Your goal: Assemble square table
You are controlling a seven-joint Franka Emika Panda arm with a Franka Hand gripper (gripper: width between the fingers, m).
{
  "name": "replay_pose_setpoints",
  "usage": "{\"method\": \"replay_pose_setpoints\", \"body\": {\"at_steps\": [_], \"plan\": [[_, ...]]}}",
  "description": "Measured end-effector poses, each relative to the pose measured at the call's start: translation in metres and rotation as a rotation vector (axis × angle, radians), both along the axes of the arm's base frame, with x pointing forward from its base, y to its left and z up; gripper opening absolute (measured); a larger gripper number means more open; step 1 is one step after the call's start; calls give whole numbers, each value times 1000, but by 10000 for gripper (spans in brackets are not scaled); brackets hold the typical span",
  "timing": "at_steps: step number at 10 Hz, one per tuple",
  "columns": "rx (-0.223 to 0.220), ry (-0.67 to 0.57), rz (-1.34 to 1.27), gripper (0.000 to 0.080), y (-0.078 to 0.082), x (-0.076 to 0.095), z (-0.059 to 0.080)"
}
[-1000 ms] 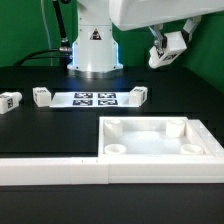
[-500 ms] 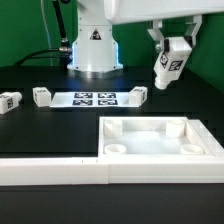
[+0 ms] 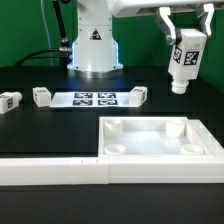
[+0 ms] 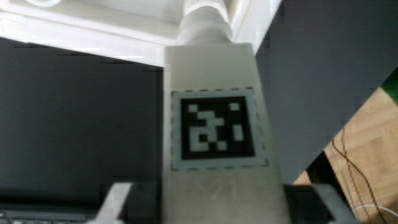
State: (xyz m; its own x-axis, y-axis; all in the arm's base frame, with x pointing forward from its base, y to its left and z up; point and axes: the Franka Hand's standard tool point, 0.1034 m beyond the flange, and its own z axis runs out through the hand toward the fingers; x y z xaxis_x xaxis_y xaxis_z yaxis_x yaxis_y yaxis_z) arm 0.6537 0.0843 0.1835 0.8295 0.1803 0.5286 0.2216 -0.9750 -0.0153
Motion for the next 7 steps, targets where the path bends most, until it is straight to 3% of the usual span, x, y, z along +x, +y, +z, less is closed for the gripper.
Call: {"method": "replay_pose_setpoints", "body": {"at_steps": [2,3,7], "plan": [[-9,-79,-17,294,-6,-1,-6],[-11,-67,-19,294,-9,-4,-20],[8,-57,-20,294,1,16,-45]]}}
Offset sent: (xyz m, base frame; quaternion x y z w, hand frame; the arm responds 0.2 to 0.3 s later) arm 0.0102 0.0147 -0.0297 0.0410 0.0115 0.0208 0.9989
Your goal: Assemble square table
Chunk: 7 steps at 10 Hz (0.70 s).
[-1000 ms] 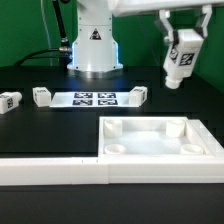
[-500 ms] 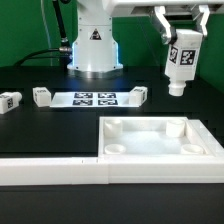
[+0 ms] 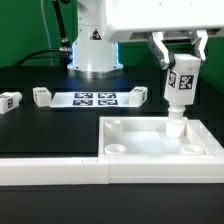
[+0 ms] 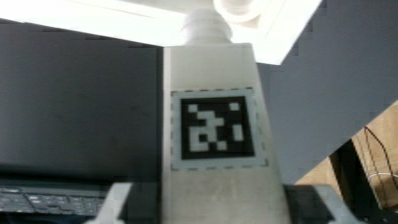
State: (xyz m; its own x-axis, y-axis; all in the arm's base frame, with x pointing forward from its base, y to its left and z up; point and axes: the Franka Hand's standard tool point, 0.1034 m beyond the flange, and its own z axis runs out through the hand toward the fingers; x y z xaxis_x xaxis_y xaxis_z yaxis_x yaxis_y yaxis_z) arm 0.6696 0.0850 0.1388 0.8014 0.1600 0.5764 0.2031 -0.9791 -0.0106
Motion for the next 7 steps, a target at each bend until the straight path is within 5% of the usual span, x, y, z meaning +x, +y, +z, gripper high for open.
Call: {"method": "replay_pose_setpoints", "body": {"at_steps": [7], "plan": [[6,26,17,294,17,-3,-32]]}}
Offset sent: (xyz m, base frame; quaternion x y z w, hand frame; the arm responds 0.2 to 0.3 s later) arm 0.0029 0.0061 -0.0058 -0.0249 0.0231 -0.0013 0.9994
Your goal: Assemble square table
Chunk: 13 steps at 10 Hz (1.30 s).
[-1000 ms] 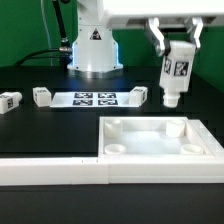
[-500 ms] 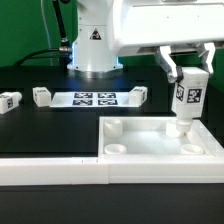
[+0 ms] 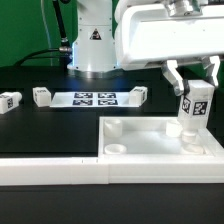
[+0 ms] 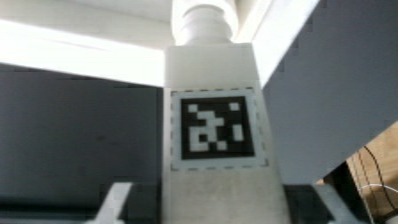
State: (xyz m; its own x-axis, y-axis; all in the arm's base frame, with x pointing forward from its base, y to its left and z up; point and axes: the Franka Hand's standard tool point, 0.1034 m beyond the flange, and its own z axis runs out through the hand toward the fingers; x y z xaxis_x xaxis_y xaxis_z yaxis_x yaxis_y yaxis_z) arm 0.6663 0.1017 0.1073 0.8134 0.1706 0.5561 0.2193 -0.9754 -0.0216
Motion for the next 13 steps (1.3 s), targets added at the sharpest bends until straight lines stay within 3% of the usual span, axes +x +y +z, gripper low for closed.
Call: {"method": "replay_pose_setpoints", "body": {"at_steps": [5,11,12,13], "plan": [[4,-12,-4,294,2,7,-8],[1,-2,-4,298,0,4,-15],[1,-2,-4,472,0,4,-15],[1,-2,-4,588,0,4,-15]]}}
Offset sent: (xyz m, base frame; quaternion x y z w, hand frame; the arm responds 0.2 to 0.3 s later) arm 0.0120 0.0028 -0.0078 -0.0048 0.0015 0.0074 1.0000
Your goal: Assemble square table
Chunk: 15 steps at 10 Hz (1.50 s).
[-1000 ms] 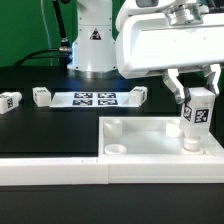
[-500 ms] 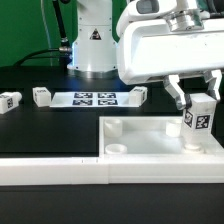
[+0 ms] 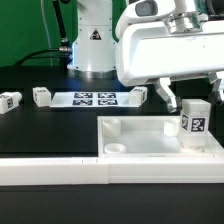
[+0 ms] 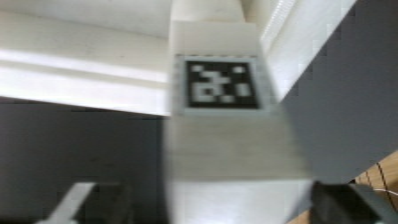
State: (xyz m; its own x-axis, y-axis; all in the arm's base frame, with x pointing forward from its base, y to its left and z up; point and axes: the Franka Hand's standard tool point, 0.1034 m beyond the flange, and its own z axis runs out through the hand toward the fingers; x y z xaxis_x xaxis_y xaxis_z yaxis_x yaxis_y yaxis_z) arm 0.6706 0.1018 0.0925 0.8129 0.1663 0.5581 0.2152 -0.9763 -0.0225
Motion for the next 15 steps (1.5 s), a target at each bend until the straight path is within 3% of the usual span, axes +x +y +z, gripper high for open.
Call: {"method": "replay_pose_setpoints", "body": {"at_steps": [1,2,7,9,10,15], "plan": [[0,0,0,588,0,0,0],[0,0,0,638,0,0,0],[0,0,0,649,0,0,0],[74,130,-106,649,9,-2,-2],[89,162,-147,649,15,1,1],[75,185,-141,649,15,-3,-6]]}}
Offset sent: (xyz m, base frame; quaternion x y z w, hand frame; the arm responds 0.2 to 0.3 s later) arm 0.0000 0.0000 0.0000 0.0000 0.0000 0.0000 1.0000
